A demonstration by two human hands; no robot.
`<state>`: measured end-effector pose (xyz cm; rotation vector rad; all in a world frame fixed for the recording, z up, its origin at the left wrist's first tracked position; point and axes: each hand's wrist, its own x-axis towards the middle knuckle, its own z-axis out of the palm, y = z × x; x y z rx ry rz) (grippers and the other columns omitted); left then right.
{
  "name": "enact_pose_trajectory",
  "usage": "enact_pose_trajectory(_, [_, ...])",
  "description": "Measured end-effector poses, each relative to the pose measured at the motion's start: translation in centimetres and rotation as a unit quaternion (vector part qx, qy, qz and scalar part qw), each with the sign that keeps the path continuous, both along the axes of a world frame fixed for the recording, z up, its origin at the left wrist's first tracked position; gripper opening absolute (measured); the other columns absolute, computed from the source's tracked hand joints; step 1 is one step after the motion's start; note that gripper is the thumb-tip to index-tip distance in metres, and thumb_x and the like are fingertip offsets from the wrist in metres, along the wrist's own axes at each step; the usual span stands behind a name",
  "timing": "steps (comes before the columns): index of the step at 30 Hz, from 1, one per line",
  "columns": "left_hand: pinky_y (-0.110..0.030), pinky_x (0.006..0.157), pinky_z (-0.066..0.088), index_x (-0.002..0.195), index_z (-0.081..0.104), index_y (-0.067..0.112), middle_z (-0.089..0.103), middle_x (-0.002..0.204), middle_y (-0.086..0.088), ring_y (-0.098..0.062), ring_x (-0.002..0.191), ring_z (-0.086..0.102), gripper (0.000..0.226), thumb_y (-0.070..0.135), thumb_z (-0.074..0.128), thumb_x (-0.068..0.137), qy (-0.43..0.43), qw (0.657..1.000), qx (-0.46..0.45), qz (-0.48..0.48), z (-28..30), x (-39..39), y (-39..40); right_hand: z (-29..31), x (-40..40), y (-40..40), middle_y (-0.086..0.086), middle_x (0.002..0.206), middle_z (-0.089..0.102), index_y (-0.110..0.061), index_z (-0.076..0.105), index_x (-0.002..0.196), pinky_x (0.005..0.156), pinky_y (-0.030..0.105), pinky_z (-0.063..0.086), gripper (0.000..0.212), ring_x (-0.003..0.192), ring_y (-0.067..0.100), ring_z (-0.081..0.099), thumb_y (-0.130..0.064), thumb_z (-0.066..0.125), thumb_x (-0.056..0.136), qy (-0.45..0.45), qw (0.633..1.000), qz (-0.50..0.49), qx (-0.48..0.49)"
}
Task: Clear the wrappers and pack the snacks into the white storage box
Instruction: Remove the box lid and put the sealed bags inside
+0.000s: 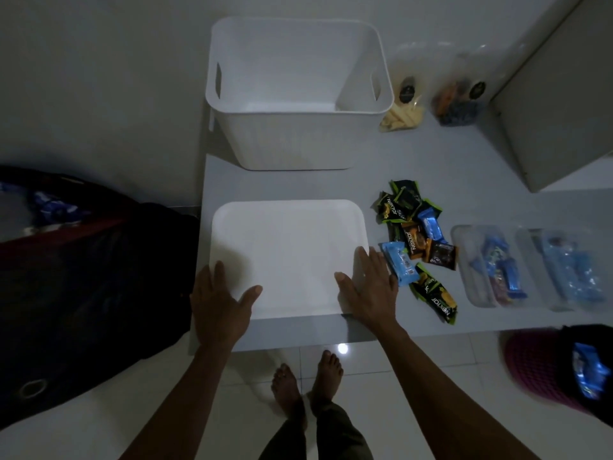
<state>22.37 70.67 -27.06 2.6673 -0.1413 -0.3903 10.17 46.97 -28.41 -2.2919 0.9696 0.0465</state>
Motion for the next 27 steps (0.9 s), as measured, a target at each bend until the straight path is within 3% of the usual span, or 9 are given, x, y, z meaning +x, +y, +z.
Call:
enact_pose_trajectory(3, [-0.048,0.117,0.022,0.153,0.024,0.014,0.022,0.158,-0.017,-0.035,0.145,0.02,0.096,0.06,0.065,0.08,0.035,0.999,-0.013,0.02,1.6,-0.2,-0.3,1.8,0.0,-0.2,0.005,0.162,0.021,-0.023,0.022,0.155,0.119,0.052,0.02,0.076,0.15,0.023,0.017,-0.057,0.051,0.093,-0.021,0.999,-0.008,0.032])
enact_pose_trajectory(6, [-0.048,0.115,0.025,0.153,0.026,0.017,0.022,0.159,-0.015,-0.035,0.145,0.022,0.091,0.06,0.063,0.082,0.047,0.998,-0.043,0.029,4.5,-0.4,-1.3,5.1,0.0,-0.2,0.008,0.157,0.033,-0.018,0.03,0.152,0.115,0.041,0.031,0.07,0.144,0.025,0.03,-0.046,0.058,0.094,-0.077,0.993,-0.049,0.081])
enact_pose_trajectory(10, [-0.046,0.109,0.036,0.14,0.047,0.003,0.044,0.145,-0.021,-0.036,0.135,0.04,0.079,0.046,0.075,0.079,0.009,0.988,-0.154,-0.003,9.1,-0.2,-4.3,9.7,-0.4,-1.2,0.004,0.147,0.049,-0.014,0.045,0.145,0.101,0.024,0.034,0.061,0.133,0.018,0.046,-0.04,0.063,0.093,-0.143,0.979,-0.098,0.11])
enact_pose_trajectory(13, [-0.031,0.108,0.031,0.139,0.049,0.008,0.045,0.147,-0.012,-0.026,0.136,0.04,0.071,0.045,0.071,0.083,0.015,0.977,-0.212,-0.019,13.3,-0.1,-7.9,13.1,-0.4,-2.8,0.002,0.132,0.06,-0.011,0.054,0.136,0.093,0.022,0.04,0.05,0.119,0.011,0.056,-0.033,0.066,0.092,-0.187,0.962,-0.138,0.141])
enact_pose_trajectory(15, [-0.033,0.108,0.033,0.138,0.051,0.013,0.047,0.145,-0.008,-0.023,0.134,0.043,0.067,0.047,0.069,0.084,0.009,0.969,-0.243,-0.04,15.4,0.0,-10.6,14.9,-0.6,-4.4,0.001,0.12,0.066,-0.011,0.059,0.13,0.087,0.018,0.044,0.043,0.111,0.012,0.061,-0.03,0.067,0.092,-0.212,0.956,-0.151,0.139])
enact_pose_trajectory(19, [-0.035,0.105,0.038,0.132,0.056,0.015,0.054,0.138,-0.007,-0.023,0.128,0.049,0.059,0.045,0.071,0.083,-0.004,0.954,-0.289,-0.083,18.2,0.4,-16.5,17.5,-1.3,-9.7,-0.005,0.1,0.071,-0.02,0.065,0.122,0.086,0.027,0.053,0.037,0.096,0.009,0.067,-0.037,0.07,0.089,-0.233,0.951,-0.174,0.106])
enact_pose_trajectory(27, [-0.042,0.104,0.045,0.136,0.053,0.017,0.057,0.134,-0.002,-0.016,0.123,0.052,0.062,0.044,0.072,0.083,0.002,0.932,-0.34,-0.121,19.5,2.6,-31.6,19.4,0.6,-25.5,-0.002,0.103,0.069,-0.023,0.065,0.122,0.089,0.034,0.054,0.038,0.094,0.009,0.066,-0.037,0.073,0.087,-0.258,0.941,-0.2,0.088])
